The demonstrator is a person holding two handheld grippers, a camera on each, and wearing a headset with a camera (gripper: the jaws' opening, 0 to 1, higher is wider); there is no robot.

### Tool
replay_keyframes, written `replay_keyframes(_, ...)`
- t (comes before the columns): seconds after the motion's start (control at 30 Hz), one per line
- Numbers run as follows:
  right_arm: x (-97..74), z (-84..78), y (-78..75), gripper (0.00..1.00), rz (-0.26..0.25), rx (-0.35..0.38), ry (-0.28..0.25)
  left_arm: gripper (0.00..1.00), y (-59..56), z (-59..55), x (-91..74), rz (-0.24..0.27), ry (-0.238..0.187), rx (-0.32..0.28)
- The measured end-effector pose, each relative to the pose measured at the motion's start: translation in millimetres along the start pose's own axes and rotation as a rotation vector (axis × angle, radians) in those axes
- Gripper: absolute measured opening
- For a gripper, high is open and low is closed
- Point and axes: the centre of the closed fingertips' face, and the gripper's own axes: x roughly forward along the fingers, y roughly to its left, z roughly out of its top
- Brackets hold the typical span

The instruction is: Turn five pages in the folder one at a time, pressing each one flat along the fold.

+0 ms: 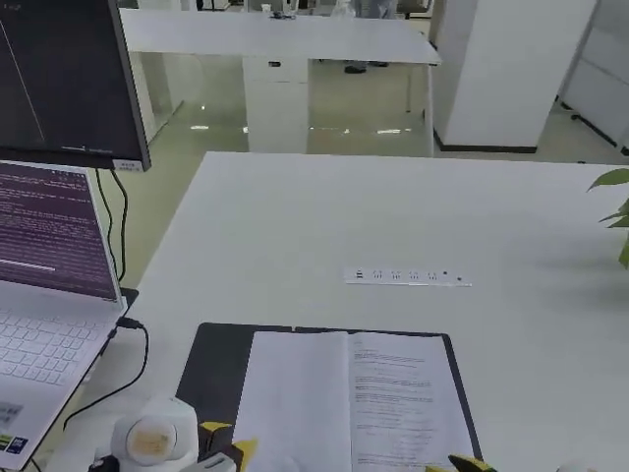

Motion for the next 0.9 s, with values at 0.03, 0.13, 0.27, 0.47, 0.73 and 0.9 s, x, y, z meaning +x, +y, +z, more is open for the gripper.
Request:
replay_keyframes(0.03, -2.3, 1.6, -0.7, 0.34, -0.002, 0.003, -0.004, 0.21, -1.2, 3.9, -2.7, -0.001, -0.012, 0.002)
replay_keyframes(0.13, -10.1, 7.6, -1.2, 0.36, -0.013, -0.018, -0.016, 0.23, -2.0, 12.4, -10.5, 0.011, -0.024, 0.031)
replay_keyframes(0.27, -21.0, 10.3, -3.1, 0.39, -0.032, -0.070, 0.002, 0.25, -0.2, 21.8, -17.9, 0.014, -0.055, 0.038)
replay_keyframes(0.47, -33.2, 20.0, -8.9, 0.42, -0.050, -0.082, -0.021, 0.28, 2.8, 17.0, -30.8, 0.029, -0.052, 0.050)
replay_keyframes(0.73, -43.8, 26.8, -9.2, 0.48, -0.058, -0.094, -0.043, 0.35, 4.0, 17.4, -46.9, 0.036, -0.058, 0.036)
replay_keyframes(0.9, -46.9, 22.1, -6.8, 0.50, -0.064, -0.101, -0.042, 0.40, -0.5, 21.9, -52.9, 0.044, -0.071, 0.030)
